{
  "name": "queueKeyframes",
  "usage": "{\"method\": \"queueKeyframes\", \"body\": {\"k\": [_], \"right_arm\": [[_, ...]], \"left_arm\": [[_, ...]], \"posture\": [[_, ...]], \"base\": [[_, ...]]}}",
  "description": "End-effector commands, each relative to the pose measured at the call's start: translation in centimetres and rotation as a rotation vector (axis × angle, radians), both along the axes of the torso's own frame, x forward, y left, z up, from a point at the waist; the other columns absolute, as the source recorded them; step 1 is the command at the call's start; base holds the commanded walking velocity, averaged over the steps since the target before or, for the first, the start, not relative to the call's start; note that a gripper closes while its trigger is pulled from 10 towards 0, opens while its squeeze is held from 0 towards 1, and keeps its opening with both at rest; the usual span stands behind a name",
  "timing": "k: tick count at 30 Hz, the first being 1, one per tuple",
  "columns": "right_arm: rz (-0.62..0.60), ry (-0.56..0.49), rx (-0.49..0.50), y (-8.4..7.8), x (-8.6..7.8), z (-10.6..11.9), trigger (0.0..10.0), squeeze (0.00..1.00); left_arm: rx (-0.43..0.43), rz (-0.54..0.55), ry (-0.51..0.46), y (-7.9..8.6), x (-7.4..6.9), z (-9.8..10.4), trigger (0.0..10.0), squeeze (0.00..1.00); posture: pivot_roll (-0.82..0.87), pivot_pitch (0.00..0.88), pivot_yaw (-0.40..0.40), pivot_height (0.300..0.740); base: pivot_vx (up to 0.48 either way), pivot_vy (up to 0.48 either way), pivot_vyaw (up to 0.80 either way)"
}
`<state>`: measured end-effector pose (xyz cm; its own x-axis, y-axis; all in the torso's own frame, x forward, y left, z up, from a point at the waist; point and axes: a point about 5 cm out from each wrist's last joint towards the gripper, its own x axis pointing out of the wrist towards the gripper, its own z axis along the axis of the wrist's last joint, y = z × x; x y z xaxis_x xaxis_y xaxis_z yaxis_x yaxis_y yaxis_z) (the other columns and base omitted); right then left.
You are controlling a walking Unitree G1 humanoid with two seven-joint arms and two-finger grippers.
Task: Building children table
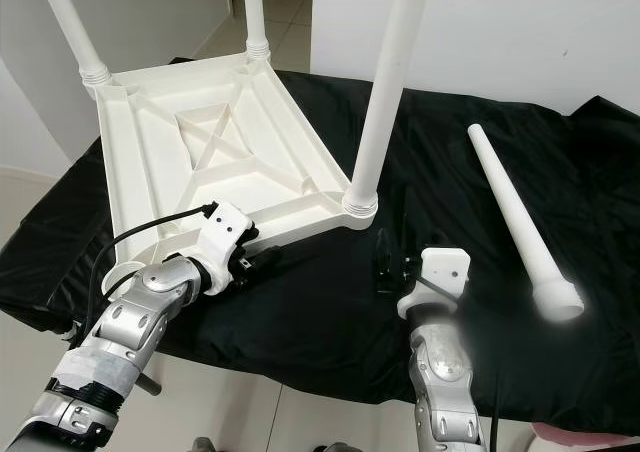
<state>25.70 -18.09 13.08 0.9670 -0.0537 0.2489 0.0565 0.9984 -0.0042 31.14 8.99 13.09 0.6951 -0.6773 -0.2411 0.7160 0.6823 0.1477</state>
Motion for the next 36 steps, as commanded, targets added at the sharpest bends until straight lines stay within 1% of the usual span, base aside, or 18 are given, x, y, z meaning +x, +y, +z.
{"method": "queueKeyframes", "body": {"k": [1, 3, 6, 8, 10, 14, 15, 17, 19, 21, 24, 25, 26, 27, 28, 33, 34, 36], "right_arm": [[-0.015, 0.001, 0.004, -0.1, 0.0, -0.2, 10.0, 0.0], [-0.018, 0.001, 0.006, -0.1, 0.1, -0.3, 10.0, 0.0], [-0.023, 0.006, 0.017, 0.1, 0.3, -0.5, 10.0, 0.0], [-0.019, 0.008, 0.018, 0.2, 0.3, -0.6, 10.0, 0.0], [-0.007, 0.012, 0.019, 0.5, 0.5, -0.7, 10.0, 0.0], [-0.001, 0.013, 0.021, 0.6, 0.7, -0.7, 10.0, 0.0], [-0.001, 0.013, 0.021, 0.6, 0.7, -0.7, 10.0, 0.0], [0.004, 0.013, 0.022, 0.6, 0.8, -0.7, 10.0, 0.0], [0.008, 0.011, 0.022, 0.7, 0.9, -0.7, 10.0, 0.0], [0.029, 0.011, 0.024, 0.9, 1.1, -0.7, 10.0, 0.0], [0.075, 0.019, 0.032, 1.4, 1.3, -0.7, 10.0, 0.0], [0.095, 0.02, 0.032, 1.6, 1.3, -0.7, 10.0, 0.0], [0.095, 0.02, 0.032, 1.6, 1.3, -0.7, 10.0, 0.0], [0.115, 0.021, 0.03, 1.8, 1.4, -0.6, 10.0, 0.0], [0.115, 0.021, 0.03, 1.8, 1.4, -0.6, 10.0, 0.0], [0.135, 0.03, 0.053, 2.3, 1.7, -0.5, 10.0, 0.0], [0.145, 0.037, 0.066, 2.6, 1.8, -0.4, 10.0, 0.0], [0.183, 0.045, 0.076, 3.4, 2.2, 0.0, 10.0, 0.0]], "left_arm": [[-0.005, -0.067, 0.051, -0.1, -0.7, -0.8, 10.0, 0.0], [0.005, -0.101, 0.041, 0.3, -1.1, -0.8, 10.0, 0.0], [-0.064, -0.172, 0.069, 2.0, -1.8, 0.2, 10.0, 0.0], [-0.08, -0.202, 0.058, 2.3, -2.1, 0.7, 10.0, 0.0], [-0.138, -0.27, 0.064, 3.5, -2.7, 2.3, 10.0, 0.0], [-0.159, -0.327, 0.068, 4.4, -3.3, 3.4, 10.0, 0.0], [-0.159, -0.327, 0.068, 4.4, -3.3, 3.4, 10.0, 0.0], [-0.173, -0.317, 0.04, 5.3, -3.1, 4.4, 10.0, 0.0], [-0.195, -0.284, 0.025, 6.0, -2.7, 5.0, 10.0, 0.0], [-0.194, -0.23, 0.0, 7.3, -2.0, 5.6, 10.0, 0.0], [-0.131, -0.115, -0.024, 9.5, -0.6, 5.5, 10.0, 0.0], [-0.106, -0.045, -0.038, 10.4, 0.1, 5.5, 10.0, 0.0], [-0.106, -0.045, -0.038, 10.4, 0.1, 5.5, 10.0, 0.0], [-0.089, 0.049, -0.045, 11.3, 1.0, 5.6, 10.0, 0.0], [-0.089, 0.049, -0.045, 11.3, 1.0, 5.6, 10.0, 0.0], [-0.093, 0.185, -0.087, 12.5, 2.2, 6.5, 10.0, 0.0], [-0.08, 0.241, -0.108, 12.9, 2.7, 6.7, 10.0, 0.0], [0.012, 0.348, -0.192, 13.9, 3.5, 6.9, 10.0, 0.0]], "posture": [[-0.03, 0.106, -0.014, 0.74], [-0.02, 0.108, -0.015, 0.74], [-0.02, 0.108, -0.016, 0.74], [-0.02, 0.108, -0.016, 0.74], [-0.01, 0.107, -0.02, 0.74], [-0.01, 0.107, -0.021, 0.74], [-0.01, 0.107, -0.021, 0.74], [-0.01, 0.107, -0.023, 0.74], [-0.01, 0.107, -0.023, 0.74], [-0.01, 0.107, -0.023, 0.74], [-0.01, 0.108, -0.024, 0.74], [-0.01, 0.108, -0.024, 0.74], [-0.01, 0.108, -0.024, 0.74], [-0.01, 0.108, -0.024, 0.74], [-0.01, 0.108, -0.024, 0.74], [0.0, 0.109, -0.027, 0.74], [0.0, 0.11, -0.03, 0.74], [0.01, 0.111, -0.035, 0.74]], "base": [[0.0, 0.0, 0.0], [0.0, 0.0, 0.0], [0.0, 0.0, 0.0], [0.0, 0.0, 0.0], [0.0, 0.0, 0.0], [0.0, 0.0, 0.0], [0.0, 0.0, 0.0], [0.0, 0.0, 0.0], [0.0, 0.0, 0.0], [0.0, 0.0, 0.0], [0.0, 0.0, 0.0], [0.0, 0.0, 0.0], [0.0, 0.0, 0.0], [0.0, 0.0, 0.0], [0.0, 0.0, 0.0], [0.0, 0.0, 0.0], [0.0, 0.0, 0.0], [0.0, 0.0, 0.0]]}}
